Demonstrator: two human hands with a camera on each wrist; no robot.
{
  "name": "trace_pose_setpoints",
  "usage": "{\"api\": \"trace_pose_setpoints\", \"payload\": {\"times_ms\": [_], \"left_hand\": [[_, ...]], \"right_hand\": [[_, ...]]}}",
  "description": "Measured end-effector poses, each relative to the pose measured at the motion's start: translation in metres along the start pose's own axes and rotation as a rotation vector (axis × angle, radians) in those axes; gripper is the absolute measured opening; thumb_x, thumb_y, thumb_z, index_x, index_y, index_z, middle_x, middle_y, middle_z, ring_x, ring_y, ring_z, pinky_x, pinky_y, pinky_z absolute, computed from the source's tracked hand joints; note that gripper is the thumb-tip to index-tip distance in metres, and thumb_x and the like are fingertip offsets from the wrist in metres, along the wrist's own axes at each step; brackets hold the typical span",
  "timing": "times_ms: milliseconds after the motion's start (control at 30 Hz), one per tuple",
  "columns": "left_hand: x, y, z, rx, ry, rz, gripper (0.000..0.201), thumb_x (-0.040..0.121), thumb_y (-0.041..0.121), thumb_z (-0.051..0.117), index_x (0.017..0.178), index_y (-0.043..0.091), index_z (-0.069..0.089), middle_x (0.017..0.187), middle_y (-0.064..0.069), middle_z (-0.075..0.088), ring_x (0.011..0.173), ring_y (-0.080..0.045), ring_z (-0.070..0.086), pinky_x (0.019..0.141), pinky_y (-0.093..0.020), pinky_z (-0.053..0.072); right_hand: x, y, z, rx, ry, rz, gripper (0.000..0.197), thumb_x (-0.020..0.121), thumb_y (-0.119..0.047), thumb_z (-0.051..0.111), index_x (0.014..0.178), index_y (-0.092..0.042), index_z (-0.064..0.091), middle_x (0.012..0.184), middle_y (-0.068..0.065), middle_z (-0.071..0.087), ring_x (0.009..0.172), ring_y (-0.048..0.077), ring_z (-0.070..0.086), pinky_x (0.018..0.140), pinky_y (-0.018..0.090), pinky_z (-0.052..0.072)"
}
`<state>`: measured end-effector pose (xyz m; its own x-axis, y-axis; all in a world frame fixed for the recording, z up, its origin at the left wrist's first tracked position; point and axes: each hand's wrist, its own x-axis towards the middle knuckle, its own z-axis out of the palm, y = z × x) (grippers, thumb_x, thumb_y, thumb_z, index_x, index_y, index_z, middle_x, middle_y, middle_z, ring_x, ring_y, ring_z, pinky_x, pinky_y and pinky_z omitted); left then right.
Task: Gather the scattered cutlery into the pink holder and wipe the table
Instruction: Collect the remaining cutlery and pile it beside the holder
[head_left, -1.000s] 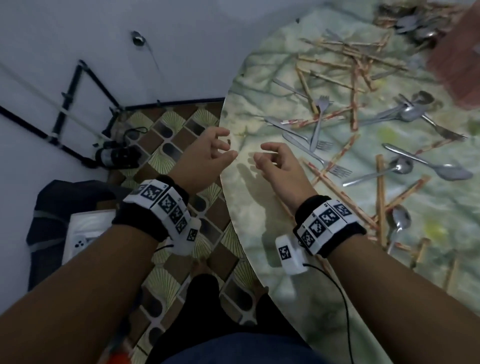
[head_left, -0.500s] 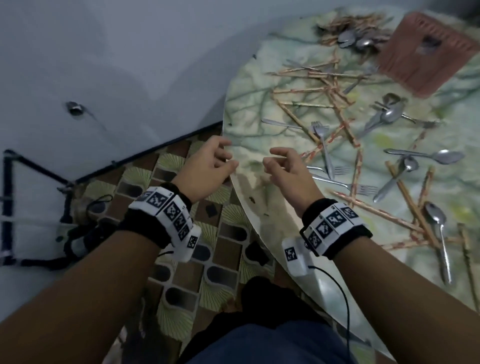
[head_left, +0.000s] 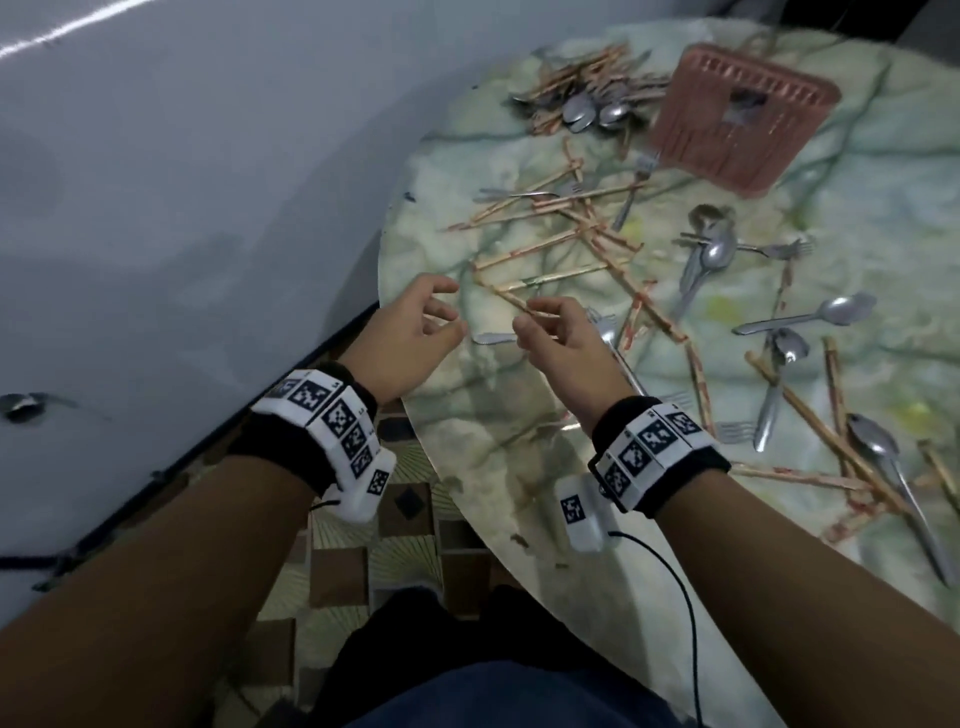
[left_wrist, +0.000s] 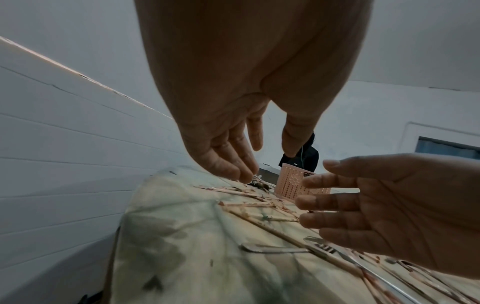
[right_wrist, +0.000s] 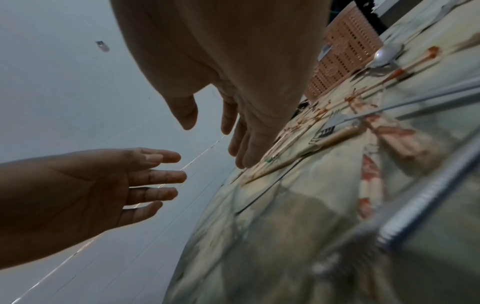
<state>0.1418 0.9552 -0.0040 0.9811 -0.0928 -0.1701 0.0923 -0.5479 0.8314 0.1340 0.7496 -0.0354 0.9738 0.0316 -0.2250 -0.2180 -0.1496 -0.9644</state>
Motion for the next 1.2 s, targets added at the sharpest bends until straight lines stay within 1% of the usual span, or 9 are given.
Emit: {"api": "trace_pose_setpoints", "payload": {"times_ms": [200, 333, 433, 600, 733, 900, 967, 1067, 1200], "left_hand": [[0.075, 0.000, -0.020, 0.003, -0.109, 0.078, 0.035, 0.096, 0.030, 0.067, 0.129, 0.030, 0.053, 0.107, 0.010, 0.064, 0.085, -0.012, 0.061, 0.083, -0.035, 0.054], [0.128, -0.006, -0.036, 0.045, -0.211, 0.151, 0.036, 0.096, 0.032, 0.067, 0.130, 0.029, 0.055, 0.109, 0.009, 0.065, 0.090, -0.016, 0.064, 0.076, -0.025, 0.051], [0.169, -0.009, -0.048, 0.115, -0.266, 0.231, 0.034, 0.096, 0.032, 0.067, 0.128, 0.027, 0.057, 0.107, 0.007, 0.065, 0.085, -0.014, 0.063, 0.072, -0.021, 0.049], [0.233, 0.002, -0.047, 0.315, -0.340, 0.359, 0.031, 0.098, 0.033, 0.063, 0.125, 0.020, 0.060, 0.108, 0.003, 0.066, 0.088, -0.015, 0.062, 0.081, -0.032, 0.051], [0.278, 0.022, -0.025, 0.447, -0.369, 0.449, 0.032, 0.099, 0.031, 0.060, 0.125, 0.014, 0.061, 0.111, -0.005, 0.067, 0.097, -0.024, 0.063, 0.087, -0.036, 0.051], [0.325, 0.038, 0.007, 0.670, -0.392, 0.505, 0.031, 0.099, 0.026, 0.057, 0.127, 0.012, 0.059, 0.119, -0.013, 0.062, 0.107, -0.033, 0.059, 0.092, -0.048, 0.052], [0.338, 0.041, 0.016, 0.806, -0.438, 0.504, 0.030, 0.097, 0.026, 0.059, 0.125, 0.012, 0.058, 0.118, -0.014, 0.061, 0.107, -0.034, 0.058, 0.091, -0.049, 0.052], [0.351, 0.042, 0.025, 0.872, -0.534, 0.496, 0.023, 0.097, 0.022, 0.062, 0.115, 0.009, 0.059, 0.110, -0.015, 0.063, 0.096, -0.033, 0.060, 0.080, -0.042, 0.050], [0.355, 0.040, 0.022, 0.907, -0.544, 0.506, 0.019, 0.097, 0.015, 0.056, 0.112, 0.004, 0.057, 0.107, -0.018, 0.065, 0.096, -0.037, 0.061, 0.080, -0.043, 0.051]], "right_hand": [[0.043, -0.012, 0.013, 0.032, 0.139, 0.044, 0.039, 0.093, -0.043, 0.068, 0.127, -0.026, 0.057, 0.116, 0.001, 0.067, 0.106, 0.015, 0.067, 0.098, 0.044, 0.054], [0.073, -0.023, 0.025, 0.064, 0.250, 0.069, 0.037, 0.098, -0.036, 0.066, 0.130, -0.022, 0.055, 0.119, 0.003, 0.065, 0.104, 0.012, 0.067, 0.090, 0.031, 0.055], [0.095, -0.032, 0.039, 0.067, 0.344, 0.068, 0.035, 0.097, -0.037, 0.066, 0.128, -0.023, 0.056, 0.119, 0.003, 0.066, 0.107, 0.015, 0.066, 0.089, 0.033, 0.056], [0.122, -0.043, 0.054, 0.075, 0.473, 0.096, 0.034, 0.096, -0.036, 0.067, 0.126, -0.024, 0.057, 0.111, 0.003, 0.068, 0.100, 0.016, 0.067, 0.091, 0.040, 0.056], [0.138, -0.047, 0.050, 0.085, 0.547, 0.128, 0.034, 0.098, -0.033, 0.066, 0.128, -0.021, 0.056, 0.105, 0.000, 0.067, 0.087, 0.007, 0.065, 0.082, 0.030, 0.054], [0.166, -0.043, 0.035, 0.061, 0.599, 0.162, 0.034, 0.098, -0.035, 0.065, 0.128, -0.022, 0.058, 0.105, -0.003, 0.067, 0.095, 0.014, 0.068, 0.086, 0.037, 0.058], [0.179, -0.043, 0.029, 0.028, 0.607, 0.176, 0.032, 0.099, -0.034, 0.063, 0.128, -0.024, 0.058, 0.100, -0.007, 0.066, 0.089, 0.011, 0.067, 0.080, 0.034, 0.058], [0.198, -0.047, 0.017, -0.109, 0.602, 0.193, 0.034, 0.100, -0.037, 0.059, 0.133, -0.027, 0.056, 0.097, -0.012, 0.063, 0.087, 0.007, 0.063, 0.076, 0.029, 0.051], [0.230, -0.044, 0.005, -0.367, 0.548, 0.250, 0.043, 0.100, -0.042, 0.053, 0.142, -0.030, 0.052, 0.111, 0.006, 0.066, 0.103, 0.023, 0.064, 0.088, 0.034, 0.049]]}}
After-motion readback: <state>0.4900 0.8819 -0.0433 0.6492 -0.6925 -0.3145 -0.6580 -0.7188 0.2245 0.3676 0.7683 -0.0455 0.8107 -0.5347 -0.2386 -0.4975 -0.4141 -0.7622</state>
